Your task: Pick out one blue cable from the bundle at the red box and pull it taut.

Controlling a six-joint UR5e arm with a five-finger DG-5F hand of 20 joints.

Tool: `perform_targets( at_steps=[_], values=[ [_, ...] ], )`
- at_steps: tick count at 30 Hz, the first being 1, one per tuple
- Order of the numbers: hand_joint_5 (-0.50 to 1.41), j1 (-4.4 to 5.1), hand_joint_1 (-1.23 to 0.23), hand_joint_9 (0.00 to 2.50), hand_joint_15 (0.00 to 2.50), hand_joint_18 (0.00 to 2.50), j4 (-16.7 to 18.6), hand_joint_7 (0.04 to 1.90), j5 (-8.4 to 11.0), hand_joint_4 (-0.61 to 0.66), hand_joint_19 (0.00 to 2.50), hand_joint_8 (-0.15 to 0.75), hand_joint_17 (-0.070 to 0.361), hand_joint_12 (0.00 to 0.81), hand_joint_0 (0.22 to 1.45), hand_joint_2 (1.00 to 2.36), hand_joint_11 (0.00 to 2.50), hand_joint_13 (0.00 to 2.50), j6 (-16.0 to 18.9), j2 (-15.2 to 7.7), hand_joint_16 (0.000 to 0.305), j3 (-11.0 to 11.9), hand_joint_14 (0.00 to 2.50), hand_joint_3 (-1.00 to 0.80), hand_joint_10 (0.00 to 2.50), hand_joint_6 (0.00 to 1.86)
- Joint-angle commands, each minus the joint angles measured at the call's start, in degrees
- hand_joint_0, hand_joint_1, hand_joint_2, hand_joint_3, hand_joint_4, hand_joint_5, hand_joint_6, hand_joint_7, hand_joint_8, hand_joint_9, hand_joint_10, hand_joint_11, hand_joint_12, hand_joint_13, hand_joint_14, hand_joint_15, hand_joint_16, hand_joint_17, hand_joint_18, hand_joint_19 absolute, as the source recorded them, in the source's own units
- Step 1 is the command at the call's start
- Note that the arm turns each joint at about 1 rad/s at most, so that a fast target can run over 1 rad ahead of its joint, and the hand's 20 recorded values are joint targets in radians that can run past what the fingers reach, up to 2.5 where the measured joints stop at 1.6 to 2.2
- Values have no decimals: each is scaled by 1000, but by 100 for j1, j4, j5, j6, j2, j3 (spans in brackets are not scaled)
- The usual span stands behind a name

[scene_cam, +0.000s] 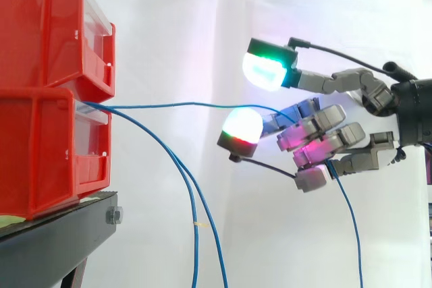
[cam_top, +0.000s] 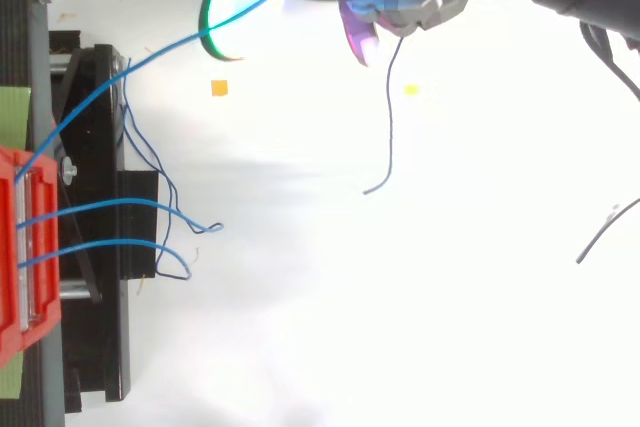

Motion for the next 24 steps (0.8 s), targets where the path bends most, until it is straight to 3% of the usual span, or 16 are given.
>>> perform_targets(
  at_steps=[1,7,13,24],
  values=[
    [-231,33,-464,803,963,1132,159,733,12,201,1140,319,137,374,573,1001,931,1085,-177,0,61,-129,2023,-490,2500,892],
    [-229,68,-511,806,957,1134,501,732,64,195,1143,322,136,365,591,1004,948,1093,-387,0,60,-216,2031,-443,2500,898],
    [-220,130,-534,832,976,1140,537,751,47,178,1152,319,135,360,620,1012,950,1107,-572,0,60,-216,2003,-353,2500,914],
    [-215,147,-624,842,1005,1143,581,748,38,176,1170,314,135,367,635,1018,975,1121,-590,0,60,-208,1979,-232,2500,933]
  ],
)
